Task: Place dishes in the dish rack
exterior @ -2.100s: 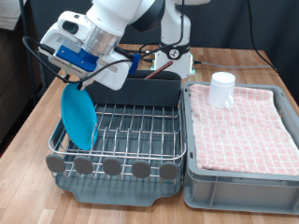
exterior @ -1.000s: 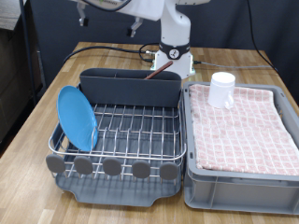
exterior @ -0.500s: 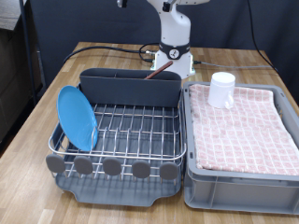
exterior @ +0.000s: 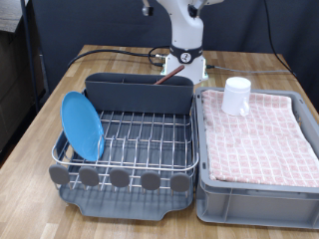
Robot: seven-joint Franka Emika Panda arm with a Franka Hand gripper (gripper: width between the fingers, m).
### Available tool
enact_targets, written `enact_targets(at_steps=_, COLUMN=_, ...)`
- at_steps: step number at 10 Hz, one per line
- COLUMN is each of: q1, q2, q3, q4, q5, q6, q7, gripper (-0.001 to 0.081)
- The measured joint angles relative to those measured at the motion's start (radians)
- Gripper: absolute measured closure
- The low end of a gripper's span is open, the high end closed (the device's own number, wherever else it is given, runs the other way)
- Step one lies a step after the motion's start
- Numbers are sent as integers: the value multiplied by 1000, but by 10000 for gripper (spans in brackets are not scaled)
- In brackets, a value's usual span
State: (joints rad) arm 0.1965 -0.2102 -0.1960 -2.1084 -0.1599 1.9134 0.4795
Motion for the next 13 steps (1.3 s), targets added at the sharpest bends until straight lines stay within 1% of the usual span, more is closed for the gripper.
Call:
enact_targets(at_steps=3, q1=31, q2=-15, q3=57, q4=-30, q5=52, q6=-16, q7=95, gripper=4)
enact_targets(at_steps=5, q1=37, q2=-33, q3=94, q4=-61, q5=63, q6=-8, q7=169, gripper=4)
enact_targets(at_steps=7, q1=39, q2=-55, q3=123, q4=-94, q5=66, q6=22, q7=221, gripper=4)
enact_targets(at_steps=11, q1=43, q2=-91, q3=173, q4=-129, q5=70, q6=35, q7=293, gripper=4)
enact_targets(at_steps=13, q1=49, q2=-98, q3=191, q4=-138, q5=91, q6=39, q7=312, gripper=4)
